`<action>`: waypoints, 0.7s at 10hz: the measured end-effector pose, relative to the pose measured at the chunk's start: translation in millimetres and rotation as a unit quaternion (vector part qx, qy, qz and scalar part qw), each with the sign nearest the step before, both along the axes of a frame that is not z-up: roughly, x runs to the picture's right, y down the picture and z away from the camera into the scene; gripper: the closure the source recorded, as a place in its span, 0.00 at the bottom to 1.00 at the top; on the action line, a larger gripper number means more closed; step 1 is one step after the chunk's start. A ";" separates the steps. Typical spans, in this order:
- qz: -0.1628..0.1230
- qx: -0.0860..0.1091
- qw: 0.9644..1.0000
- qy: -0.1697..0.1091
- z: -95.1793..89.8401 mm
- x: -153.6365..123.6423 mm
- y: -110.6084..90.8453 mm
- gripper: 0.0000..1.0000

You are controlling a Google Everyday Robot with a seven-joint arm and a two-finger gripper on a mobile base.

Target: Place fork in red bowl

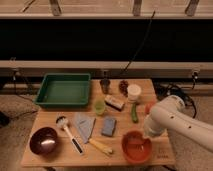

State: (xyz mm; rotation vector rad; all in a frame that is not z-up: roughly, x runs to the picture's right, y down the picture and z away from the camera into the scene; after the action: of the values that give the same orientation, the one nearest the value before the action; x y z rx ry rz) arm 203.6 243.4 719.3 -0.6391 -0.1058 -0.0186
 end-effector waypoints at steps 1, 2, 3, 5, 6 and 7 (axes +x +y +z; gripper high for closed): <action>-0.004 -0.002 1.000 0.003 -2.0 0.9 4.1 0.59; -0.007 -0.007 1.000 0.005 -3.9 2.7 8.3 0.48; -0.008 -0.012 1.000 0.008 -5.1 4.6 12.9 0.39; -0.011 -0.022 1.000 0.014 -4.5 8.8 20.9 0.22; -0.012 -0.025 1.000 0.015 -2.8 8.8 23.7 0.20; -0.013 -0.028 0.999 0.015 -2.1 8.8 24.8 0.20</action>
State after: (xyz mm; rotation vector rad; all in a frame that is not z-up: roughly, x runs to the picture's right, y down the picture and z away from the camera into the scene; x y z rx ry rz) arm 212.4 268.2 717.2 -0.6956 -0.0692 -0.0302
